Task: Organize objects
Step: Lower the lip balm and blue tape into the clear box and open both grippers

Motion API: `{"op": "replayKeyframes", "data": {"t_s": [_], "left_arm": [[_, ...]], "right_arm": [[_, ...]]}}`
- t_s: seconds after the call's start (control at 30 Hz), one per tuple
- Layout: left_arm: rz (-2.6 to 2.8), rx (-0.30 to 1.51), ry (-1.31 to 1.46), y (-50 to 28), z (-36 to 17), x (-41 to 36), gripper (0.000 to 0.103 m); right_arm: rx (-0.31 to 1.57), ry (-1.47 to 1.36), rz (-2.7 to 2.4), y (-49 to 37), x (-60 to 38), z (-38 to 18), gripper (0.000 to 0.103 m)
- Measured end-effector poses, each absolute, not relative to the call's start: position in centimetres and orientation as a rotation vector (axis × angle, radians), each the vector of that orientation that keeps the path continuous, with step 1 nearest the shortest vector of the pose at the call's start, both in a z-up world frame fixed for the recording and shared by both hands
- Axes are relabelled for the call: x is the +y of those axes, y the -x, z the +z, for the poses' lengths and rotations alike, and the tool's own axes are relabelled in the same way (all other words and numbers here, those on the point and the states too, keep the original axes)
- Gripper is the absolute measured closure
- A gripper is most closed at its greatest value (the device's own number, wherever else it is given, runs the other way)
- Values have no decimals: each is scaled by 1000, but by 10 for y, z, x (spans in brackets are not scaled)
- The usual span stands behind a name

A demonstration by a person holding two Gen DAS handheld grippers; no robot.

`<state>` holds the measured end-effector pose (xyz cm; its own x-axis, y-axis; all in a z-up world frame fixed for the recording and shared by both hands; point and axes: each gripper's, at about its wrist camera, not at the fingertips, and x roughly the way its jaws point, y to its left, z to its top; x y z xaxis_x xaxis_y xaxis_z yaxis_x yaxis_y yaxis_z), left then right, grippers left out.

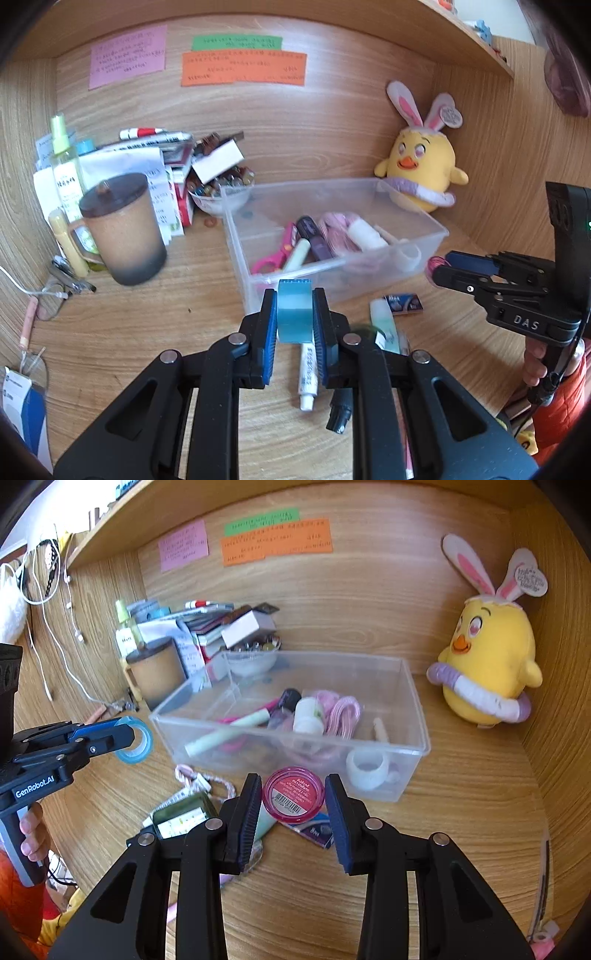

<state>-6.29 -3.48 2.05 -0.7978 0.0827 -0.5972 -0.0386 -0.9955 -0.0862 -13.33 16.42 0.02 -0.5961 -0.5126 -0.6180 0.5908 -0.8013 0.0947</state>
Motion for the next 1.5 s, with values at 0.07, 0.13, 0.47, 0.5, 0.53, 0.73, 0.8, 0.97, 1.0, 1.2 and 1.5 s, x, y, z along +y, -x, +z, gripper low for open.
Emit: {"op": "replayKeyframes", "data": {"t_s": [0.07,0.13,0.47,0.5,0.53,0.73,0.8,0.97,1.0,1.2,1.5], "left_arm": [[2936,-110,947,65,27,-38,85],[2952,-111,919,68,33,-40,85],[2975,-109,872,93,48,-45,85],[2969,-111,879,98,47,-45,85],[2963,-110,891,103,45,-45,85],[2928,-115,998,132,28,-44,85],[2918,-112,1027,139,23,-43,85],[2883,-99,1071,150,12,-38,85],[2879,-93,1076,151,11,-37,85],[2873,-40,1079,153,8,-28,85],[2885,-31,1049,142,18,-25,60]], "right_arm": [[139,-833,-2370,135,165,8,70],[124,-810,-2381,136,165,15,70],[128,-748,-2445,164,157,35,70],[126,-755,-2446,169,157,34,70],[125,-768,-2446,175,156,32,70],[110,-857,-2447,201,156,15,71],[118,-883,-2454,207,156,10,70],[125,-941,-2442,218,153,-3,70],[124,-949,-2438,220,153,-5,70],[136,-956,-2447,220,150,-11,70],[110,-942,-2425,211,155,-3,53]]}}
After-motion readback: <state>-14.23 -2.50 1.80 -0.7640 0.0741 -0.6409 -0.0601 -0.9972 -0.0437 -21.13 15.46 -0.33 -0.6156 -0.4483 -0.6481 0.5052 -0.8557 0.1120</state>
